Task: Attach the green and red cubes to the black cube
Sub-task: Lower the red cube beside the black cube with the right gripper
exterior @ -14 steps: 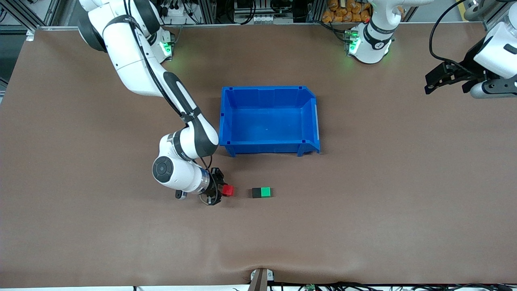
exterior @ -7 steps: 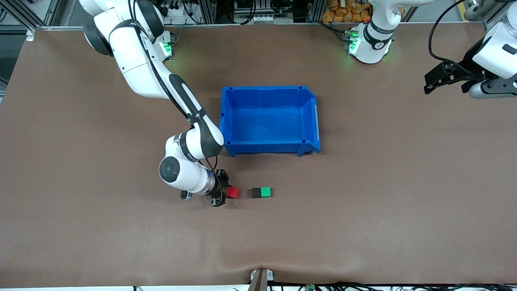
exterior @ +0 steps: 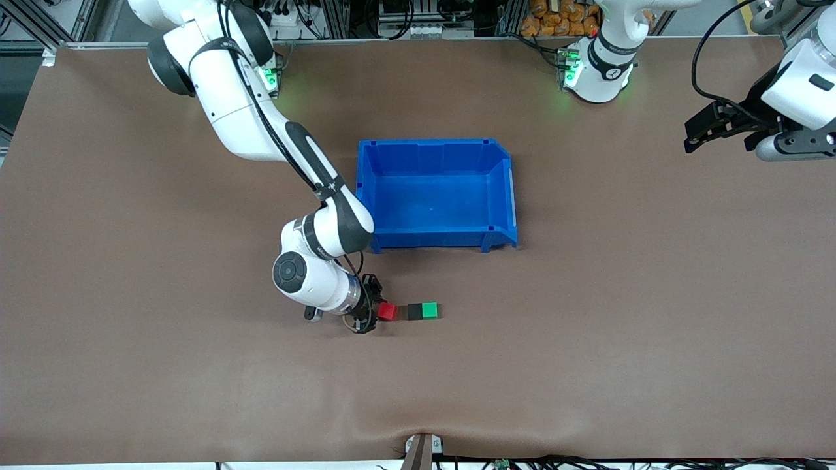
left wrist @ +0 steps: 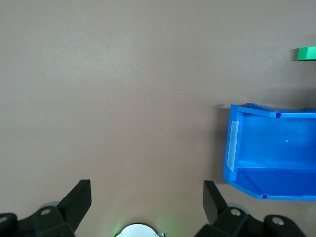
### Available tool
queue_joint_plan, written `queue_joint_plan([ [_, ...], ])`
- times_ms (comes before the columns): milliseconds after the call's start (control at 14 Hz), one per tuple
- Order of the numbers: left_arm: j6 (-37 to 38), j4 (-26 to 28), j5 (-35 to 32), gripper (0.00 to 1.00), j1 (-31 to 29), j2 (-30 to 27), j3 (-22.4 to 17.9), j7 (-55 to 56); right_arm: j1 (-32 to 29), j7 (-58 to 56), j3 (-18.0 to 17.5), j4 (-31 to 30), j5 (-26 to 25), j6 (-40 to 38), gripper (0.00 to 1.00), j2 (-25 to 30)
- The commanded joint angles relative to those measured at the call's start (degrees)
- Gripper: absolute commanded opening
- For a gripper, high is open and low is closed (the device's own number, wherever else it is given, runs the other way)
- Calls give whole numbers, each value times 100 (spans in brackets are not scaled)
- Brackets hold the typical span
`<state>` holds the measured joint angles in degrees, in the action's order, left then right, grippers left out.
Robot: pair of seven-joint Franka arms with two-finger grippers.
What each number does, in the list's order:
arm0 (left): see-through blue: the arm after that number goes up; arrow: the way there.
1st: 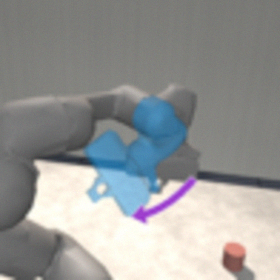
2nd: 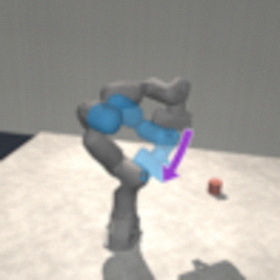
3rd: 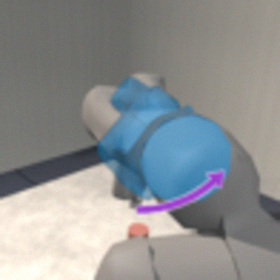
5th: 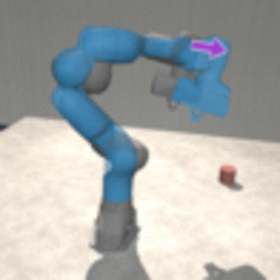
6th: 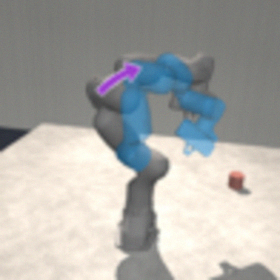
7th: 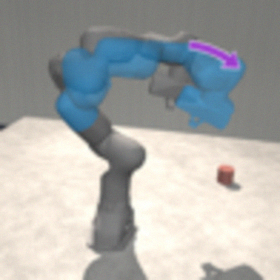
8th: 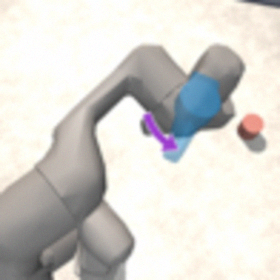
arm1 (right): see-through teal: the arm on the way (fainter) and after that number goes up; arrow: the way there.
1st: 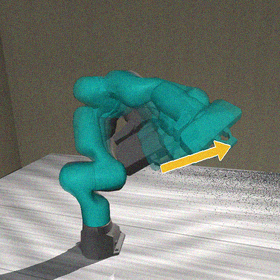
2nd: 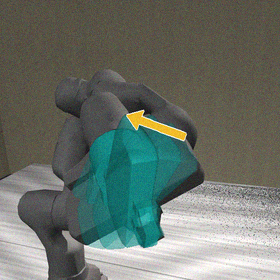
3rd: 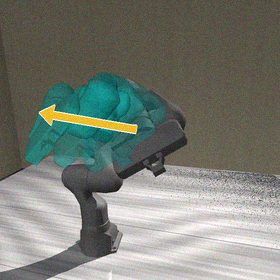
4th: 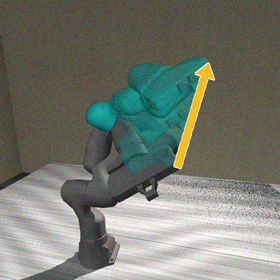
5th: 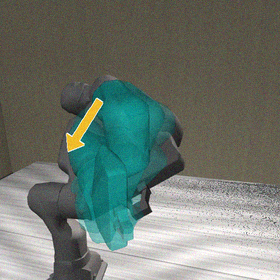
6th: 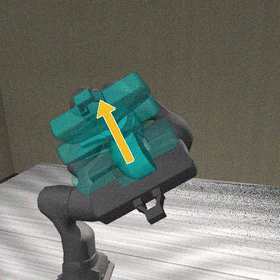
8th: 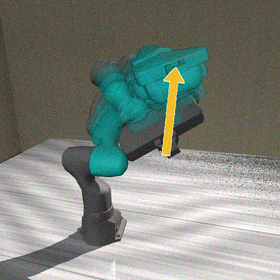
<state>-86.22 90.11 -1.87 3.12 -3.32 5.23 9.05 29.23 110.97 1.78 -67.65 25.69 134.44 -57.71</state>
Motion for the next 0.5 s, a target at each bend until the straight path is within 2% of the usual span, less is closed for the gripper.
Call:
queue_joint_plan([
  [0,-9,-2,3,100,4,-2,13,-78,92,188,50,288,50,-23,0,-161],
  [429,-9,16,-6,100,4,7,48,-78,162,197,50,428,50,-15,0,-249],
])
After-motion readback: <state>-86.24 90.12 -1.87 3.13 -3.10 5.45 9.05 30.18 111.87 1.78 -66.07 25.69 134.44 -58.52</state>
